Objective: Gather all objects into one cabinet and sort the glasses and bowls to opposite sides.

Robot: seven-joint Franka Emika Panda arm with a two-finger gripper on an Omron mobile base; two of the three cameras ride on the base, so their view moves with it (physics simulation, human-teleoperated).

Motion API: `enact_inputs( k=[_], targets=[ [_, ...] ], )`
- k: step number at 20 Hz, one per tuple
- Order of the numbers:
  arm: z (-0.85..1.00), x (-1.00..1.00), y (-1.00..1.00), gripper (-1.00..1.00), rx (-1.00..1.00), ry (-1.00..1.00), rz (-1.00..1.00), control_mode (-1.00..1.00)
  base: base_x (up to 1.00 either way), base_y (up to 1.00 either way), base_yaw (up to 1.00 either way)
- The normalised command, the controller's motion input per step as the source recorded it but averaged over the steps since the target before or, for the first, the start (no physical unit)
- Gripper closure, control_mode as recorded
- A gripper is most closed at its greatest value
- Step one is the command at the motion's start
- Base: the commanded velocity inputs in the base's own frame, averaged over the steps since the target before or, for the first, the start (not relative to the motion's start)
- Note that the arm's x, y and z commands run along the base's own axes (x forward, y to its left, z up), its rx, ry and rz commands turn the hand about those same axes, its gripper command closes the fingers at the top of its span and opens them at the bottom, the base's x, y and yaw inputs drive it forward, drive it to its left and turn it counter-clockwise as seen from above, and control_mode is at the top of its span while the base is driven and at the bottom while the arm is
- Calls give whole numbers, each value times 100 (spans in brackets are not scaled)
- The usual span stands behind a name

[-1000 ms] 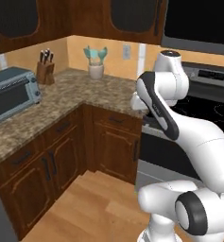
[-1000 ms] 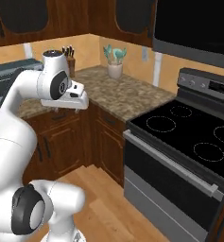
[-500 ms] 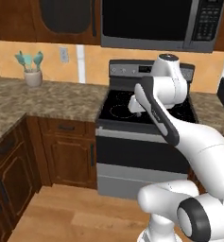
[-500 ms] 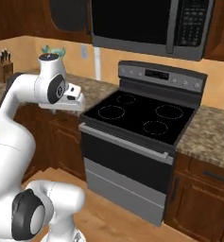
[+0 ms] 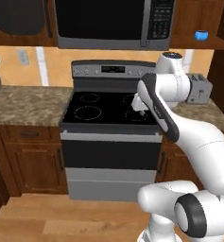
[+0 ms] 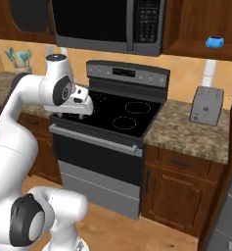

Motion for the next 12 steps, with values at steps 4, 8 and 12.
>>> enact_inputs(
  k=[4,8,12],
  targets=[
    [0,0,0,-100,0,0,0,100,20,-80,-8],
    [0,0,0,-100,0,0,0,100,38,-87,-5],
    [0,0,0,-100,0,0,0,100,81,-49,-6]
  ],
)
